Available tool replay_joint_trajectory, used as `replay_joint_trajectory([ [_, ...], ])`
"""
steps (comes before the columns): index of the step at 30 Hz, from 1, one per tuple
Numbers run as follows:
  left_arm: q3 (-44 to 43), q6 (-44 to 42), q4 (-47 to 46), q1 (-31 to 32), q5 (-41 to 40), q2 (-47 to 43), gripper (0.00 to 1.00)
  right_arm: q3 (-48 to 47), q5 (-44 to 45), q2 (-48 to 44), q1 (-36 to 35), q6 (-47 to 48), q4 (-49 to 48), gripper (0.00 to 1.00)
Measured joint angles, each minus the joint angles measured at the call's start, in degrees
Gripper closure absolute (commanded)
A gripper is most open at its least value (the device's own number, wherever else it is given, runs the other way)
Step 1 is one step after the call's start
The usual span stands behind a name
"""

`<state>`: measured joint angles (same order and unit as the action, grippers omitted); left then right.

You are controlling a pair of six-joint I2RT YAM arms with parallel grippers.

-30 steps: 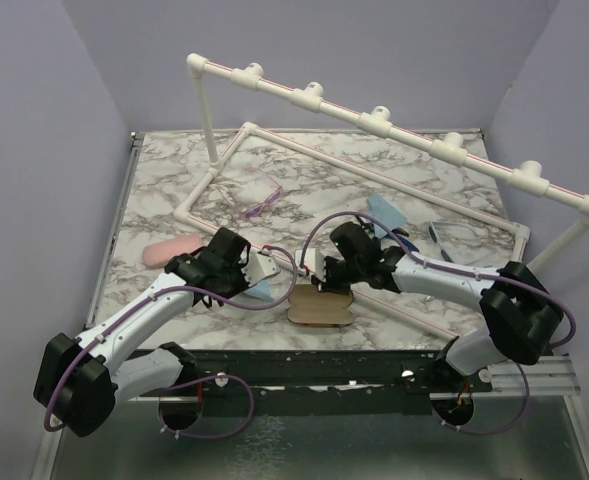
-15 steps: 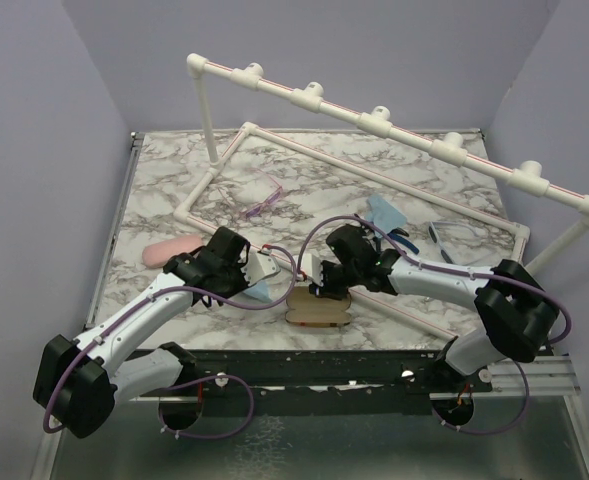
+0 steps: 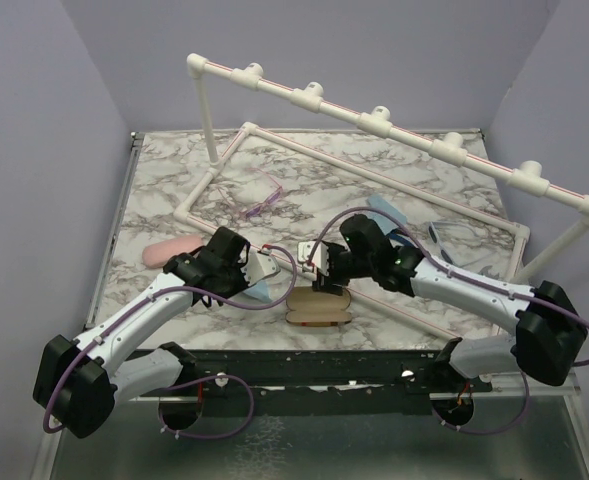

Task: Organize the sunglasses
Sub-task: Place the sunglasses case at the center of the board, then place the glasses cleaning cloth in the sunglasses case.

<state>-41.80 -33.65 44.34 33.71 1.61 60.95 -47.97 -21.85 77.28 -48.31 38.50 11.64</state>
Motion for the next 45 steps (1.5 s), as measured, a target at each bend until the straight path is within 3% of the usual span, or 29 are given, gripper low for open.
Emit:
replay_joint_trajectory([
  [1, 0.0, 0.0, 0.0, 0.0, 0.0, 0.0, 1.0, -0.55, -0.11, -0.81, 0.0, 0.09, -0.04, 0.14],
  [6, 0.0, 0.0, 0.0, 0.0, 0.0, 0.0, 1.0, -1.49, -1.33, -3.61, -0.55, -1.11, -3.41, 0.01],
  [13, 0.0, 0.04, -0.02, 0.0, 0.0, 0.0, 1.0, 2.75, -1.36, -3.69, -5.46, -9.94, -21.62, 0.0],
  [22, 0.02, 0.85, 0.74, -0.55, -0.46, -0.13, 1.0, 3.89, 4.66, 5.33, -12.57, -16.09, -38.99, 0.0],
  [33, 0.13, 2.16, 2.49, -1.09, -2.14, -0.13, 1.0, 4.76, 9.22, 13.68, -14.51, -17.57, -51.34, 0.02],
  [45, 0.09, 1.66, 1.51, -0.72, -2.4, -0.04, 1.0, 8.24, 12.28, 15.47, -15.63, -19.41, -54.01, 0.09],
])
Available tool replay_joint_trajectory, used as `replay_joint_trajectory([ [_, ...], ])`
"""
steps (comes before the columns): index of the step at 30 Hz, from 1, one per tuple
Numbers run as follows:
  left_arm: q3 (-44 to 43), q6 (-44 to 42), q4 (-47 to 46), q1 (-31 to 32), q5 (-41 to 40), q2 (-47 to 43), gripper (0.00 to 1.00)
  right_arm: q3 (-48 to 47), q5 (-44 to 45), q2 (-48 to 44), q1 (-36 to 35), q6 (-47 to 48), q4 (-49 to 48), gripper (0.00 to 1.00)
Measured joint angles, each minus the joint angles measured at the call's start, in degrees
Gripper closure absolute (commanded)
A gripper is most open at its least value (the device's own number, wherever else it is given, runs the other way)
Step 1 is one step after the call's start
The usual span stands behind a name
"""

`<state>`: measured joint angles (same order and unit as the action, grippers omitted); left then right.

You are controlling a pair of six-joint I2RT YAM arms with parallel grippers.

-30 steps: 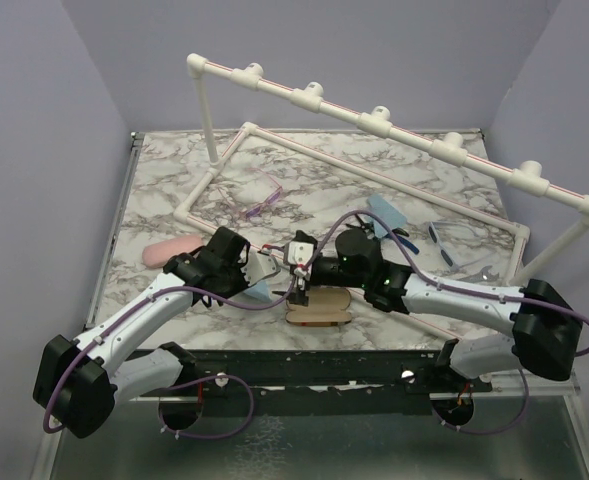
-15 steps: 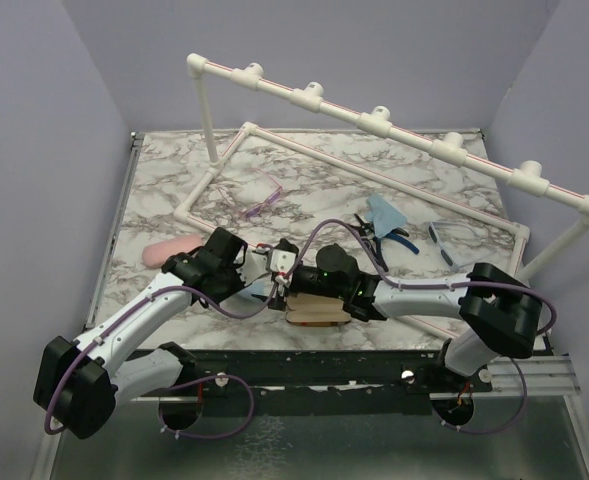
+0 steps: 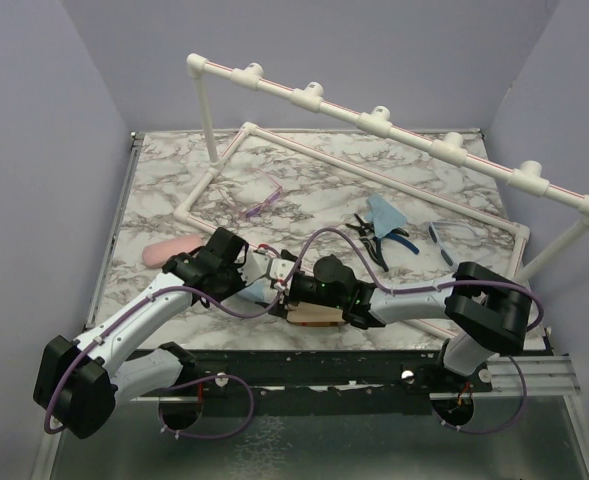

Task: Organize the sunglasses
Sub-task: Place the glasses cleaning cloth in the sunglasses case.

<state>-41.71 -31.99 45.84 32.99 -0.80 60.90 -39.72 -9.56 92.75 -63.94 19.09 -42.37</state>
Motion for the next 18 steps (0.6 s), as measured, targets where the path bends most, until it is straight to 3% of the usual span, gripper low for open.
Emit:
replay_joint_trajectory([
  [10, 0.0, -0.22, 0.04, 0.09, -0.11, 0.02, 1.0, 1.66, -1.49, 0.04, -0.2, -0.92, -0.59, 0.14],
  [18, 0.0, -0.2, 0.02, 0.0, -0.22, 0.0, 1.0, 8.41, -5.11, -0.5, -0.2, -3.08, -7.87, 0.14],
])
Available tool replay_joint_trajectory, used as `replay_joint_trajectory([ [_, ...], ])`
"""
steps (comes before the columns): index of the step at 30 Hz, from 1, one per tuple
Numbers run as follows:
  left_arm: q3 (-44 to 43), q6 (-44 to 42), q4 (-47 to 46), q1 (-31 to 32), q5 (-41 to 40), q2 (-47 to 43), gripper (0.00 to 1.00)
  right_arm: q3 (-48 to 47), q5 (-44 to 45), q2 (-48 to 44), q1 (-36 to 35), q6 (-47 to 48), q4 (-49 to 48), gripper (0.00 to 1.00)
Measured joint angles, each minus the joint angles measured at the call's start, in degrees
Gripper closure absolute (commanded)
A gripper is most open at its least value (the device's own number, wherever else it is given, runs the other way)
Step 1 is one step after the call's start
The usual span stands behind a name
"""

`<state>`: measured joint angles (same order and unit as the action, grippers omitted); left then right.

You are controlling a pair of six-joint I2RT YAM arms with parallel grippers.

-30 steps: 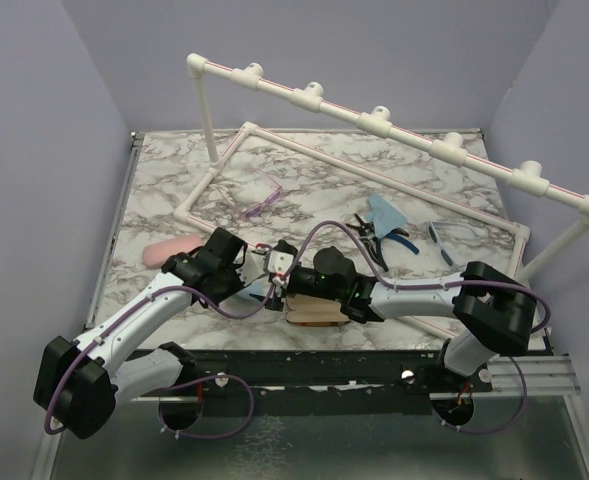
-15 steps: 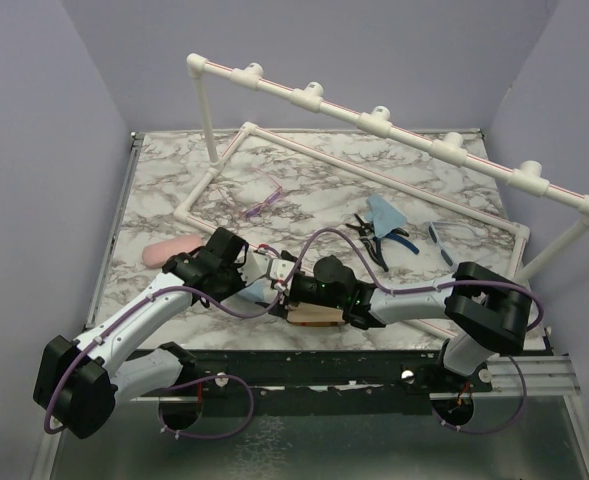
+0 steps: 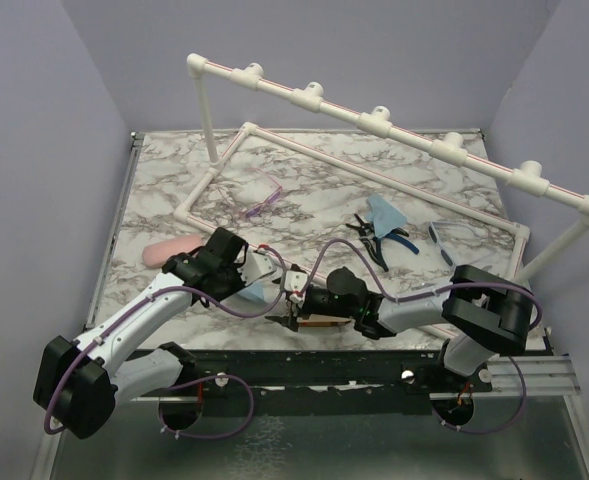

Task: Organize the sunglasses
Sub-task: Place the glasses cleaning cloth in the sunglasses case.

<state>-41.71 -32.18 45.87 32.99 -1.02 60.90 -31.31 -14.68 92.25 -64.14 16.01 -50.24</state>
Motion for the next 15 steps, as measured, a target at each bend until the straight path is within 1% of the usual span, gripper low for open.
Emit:
replay_joint_trajectory([
  [5, 0.0, 0.0, -0.04, -0.7, 0.15, -0.39, 1.0, 1.64, -0.24, 0.0, -0.04, -0.96, -2.34, 0.21],
  [9, -0.07, 0.07, -0.07, -1.46, 1.53, -0.55, 1.0, -0.17, -0.2, 1.7, -0.04, -1.03, -3.21, 0.36],
  [10, -0.11, 0.09, -0.07, -1.73, 1.95, -0.55, 1.0, -0.48, -0.17, 2.51, -0.04, -1.07, -4.2, 0.38],
  [15, -1.75, 0.44, 1.03, -2.93, 3.28, -0.55, 1.0, -1.68, 0.42, 6.27, -0.26, -1.22, -7.37, 0.42],
])
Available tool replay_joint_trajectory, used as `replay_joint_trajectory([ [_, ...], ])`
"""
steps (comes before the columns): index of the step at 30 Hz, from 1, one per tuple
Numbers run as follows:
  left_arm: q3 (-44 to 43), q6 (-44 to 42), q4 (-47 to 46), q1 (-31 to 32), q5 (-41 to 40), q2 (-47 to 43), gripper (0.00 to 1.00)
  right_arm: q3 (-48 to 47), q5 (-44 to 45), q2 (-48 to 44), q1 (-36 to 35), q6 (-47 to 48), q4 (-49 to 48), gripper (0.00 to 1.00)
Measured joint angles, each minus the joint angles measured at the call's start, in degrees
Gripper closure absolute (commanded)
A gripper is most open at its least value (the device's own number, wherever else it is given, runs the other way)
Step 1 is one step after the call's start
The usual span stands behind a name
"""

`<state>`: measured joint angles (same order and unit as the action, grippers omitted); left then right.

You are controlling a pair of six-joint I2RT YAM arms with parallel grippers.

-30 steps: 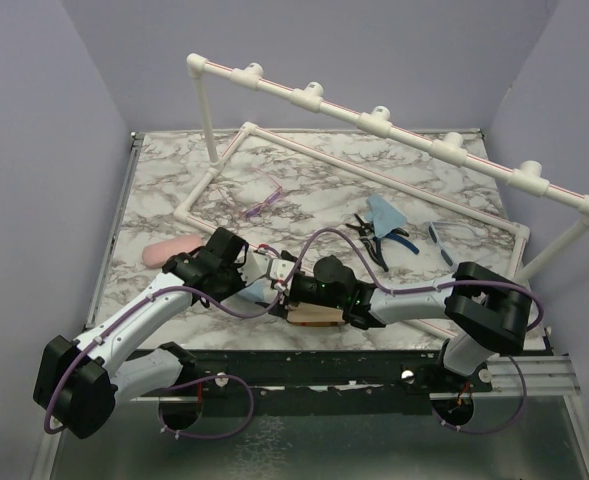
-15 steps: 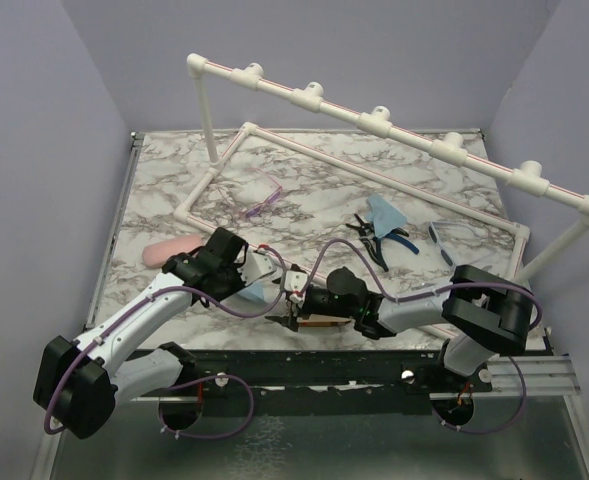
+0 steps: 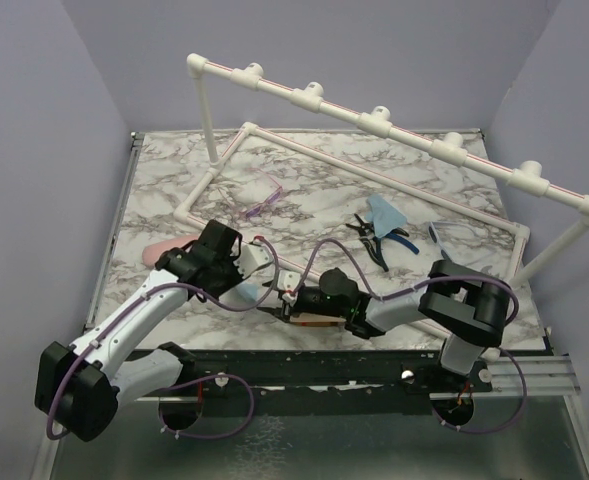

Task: Organize the sunglasses
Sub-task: Place the glasses cleaning cloth in the sunglasses case.

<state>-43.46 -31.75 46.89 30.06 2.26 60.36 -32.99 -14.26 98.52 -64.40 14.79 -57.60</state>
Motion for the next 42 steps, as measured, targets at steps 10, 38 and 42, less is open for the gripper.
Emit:
replay_joint_trajectory([
  [10, -8.66, 3.08, 4.83, -0.31, 3.08, 0.24, 1.0, -0.76, 3.28, 5.73, -2.8, -2.82, -7.13, 0.44],
  [38, -24.06, 27.52, 4.79, -0.35, -12.46, 4.22, 1.0, -12.92, 23.34, 4.39, -3.48, -17.62, -2.6, 0.36],
  [42, -25.24, 29.38, 3.93, -0.35, -13.11, 4.63, 1.0, -17.07, 26.03, 6.88, -3.76, -18.05, -1.38, 0.4],
])
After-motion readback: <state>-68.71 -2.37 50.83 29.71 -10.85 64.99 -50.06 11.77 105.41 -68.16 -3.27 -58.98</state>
